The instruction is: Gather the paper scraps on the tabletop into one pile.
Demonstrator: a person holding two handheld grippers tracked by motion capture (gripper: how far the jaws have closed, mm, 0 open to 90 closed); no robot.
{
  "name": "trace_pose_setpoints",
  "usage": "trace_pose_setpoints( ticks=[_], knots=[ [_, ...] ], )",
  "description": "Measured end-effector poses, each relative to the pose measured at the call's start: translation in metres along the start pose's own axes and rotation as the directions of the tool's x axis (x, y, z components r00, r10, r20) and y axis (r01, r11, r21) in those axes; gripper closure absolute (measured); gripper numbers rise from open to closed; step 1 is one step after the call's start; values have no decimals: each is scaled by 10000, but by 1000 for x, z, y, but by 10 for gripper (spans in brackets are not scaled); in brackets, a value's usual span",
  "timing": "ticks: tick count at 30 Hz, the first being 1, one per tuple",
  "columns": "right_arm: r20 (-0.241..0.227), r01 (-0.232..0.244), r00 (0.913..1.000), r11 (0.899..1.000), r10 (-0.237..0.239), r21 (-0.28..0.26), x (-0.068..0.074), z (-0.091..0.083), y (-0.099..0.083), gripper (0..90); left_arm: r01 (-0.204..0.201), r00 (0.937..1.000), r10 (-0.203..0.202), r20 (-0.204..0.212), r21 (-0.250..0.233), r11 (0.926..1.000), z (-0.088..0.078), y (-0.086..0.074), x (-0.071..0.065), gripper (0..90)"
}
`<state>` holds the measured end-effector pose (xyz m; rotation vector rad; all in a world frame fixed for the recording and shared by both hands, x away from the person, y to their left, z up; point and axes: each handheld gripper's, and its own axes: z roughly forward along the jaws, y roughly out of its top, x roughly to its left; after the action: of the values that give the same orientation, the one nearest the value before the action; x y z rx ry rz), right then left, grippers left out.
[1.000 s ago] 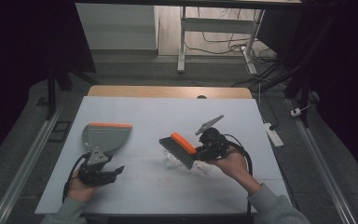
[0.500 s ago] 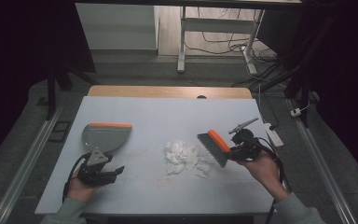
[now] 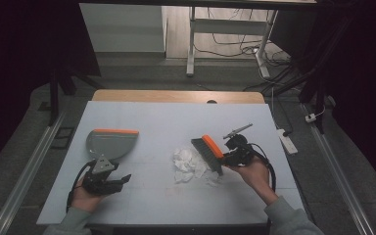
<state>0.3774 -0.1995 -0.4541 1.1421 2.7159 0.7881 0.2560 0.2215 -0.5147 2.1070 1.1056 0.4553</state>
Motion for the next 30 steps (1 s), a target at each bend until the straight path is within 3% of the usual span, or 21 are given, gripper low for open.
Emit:
trace_pose_setpoints(
  ticks=[5, 10, 13, 16, 23, 26, 30],
  knots=[
    [-413, 36, 9991, 9969, -68, -781, 5, -5, 7, 697, 27, 10000, -27, 6, 46, 10000, 1, -1, 1, 367],
    [-101, -1, 9999, 9914, -13, -1307, 0, -32, -3, 698, 2, 10000, -2, 12, 31, 10000, 1, -1, 0, 367],
    [91, -187, 9998, 9902, 202, -1386, -6, -50, -15, 698, -19, 10000, 19, 24, 38, 10000, 1, 0, 0, 367],
    [125, -278, 9995, 9943, 292, -1031, -8, -59, -30, 697, -8, 10000, 8, 23, 35, 10000, 1, 0, 0, 367],
    [284, -765, 9967, 9971, 764, 55, -7, -41, -57, 698, -79, 10000, 79, 11, 34, 10000, 0, 0, -1, 366],
    [-252, -824, 9963, 9962, 817, -283, -1, -38, -59, 698, -30, 10000, 30, -1, 34, 10000, 0, 0, 0, 366],
    [-325, -602, 9977, 9970, 587, -482, 9, -24, -50, 698, -118, 9999, 118, -1, 58, 9999, 1, 0, -2, 365]
  ],
)
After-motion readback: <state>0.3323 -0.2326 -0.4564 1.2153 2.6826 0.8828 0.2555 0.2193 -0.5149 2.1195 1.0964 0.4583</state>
